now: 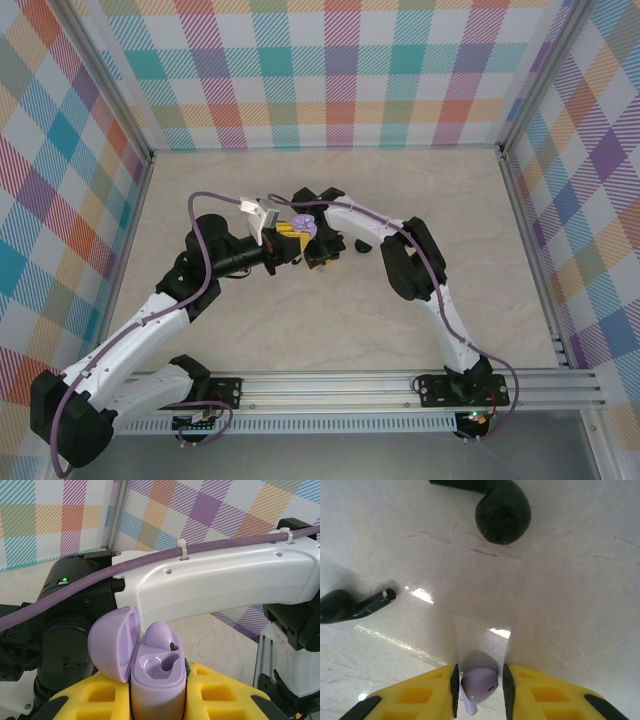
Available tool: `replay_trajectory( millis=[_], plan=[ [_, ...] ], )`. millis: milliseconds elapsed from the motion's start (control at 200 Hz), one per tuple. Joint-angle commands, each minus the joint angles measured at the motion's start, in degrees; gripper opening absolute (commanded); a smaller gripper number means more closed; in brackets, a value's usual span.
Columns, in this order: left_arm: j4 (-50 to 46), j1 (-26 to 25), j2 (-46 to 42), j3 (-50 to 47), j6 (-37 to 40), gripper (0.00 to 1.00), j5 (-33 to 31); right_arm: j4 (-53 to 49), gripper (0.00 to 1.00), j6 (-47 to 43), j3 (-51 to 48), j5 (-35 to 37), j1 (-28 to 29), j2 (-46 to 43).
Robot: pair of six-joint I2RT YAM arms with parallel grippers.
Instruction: Insert wireless bluetooth earbuds into charging case
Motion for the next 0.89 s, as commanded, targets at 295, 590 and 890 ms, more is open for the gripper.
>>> replay_trajectory(
  millis=[295,590,890],
  plan=[
    [1.63,-0.74,-1.17,0.74,-0.33,0.19,0.06,-2.07,0.26,1.54,-0.40,1.73,0.57,2.32],
    [0.63,-0.68,-1.00,0.55,-0.24,0.20,-1.00,3.01,0.25,2.60,-4.72,-2.01,-1.28,-2.27],
    [-2.17,-0.72,1.15,0.30,-1.06,0.19,-7.01,15.04,0.24,5.22,-16.71,-12.88,-6.94,-10.56]
  ],
)
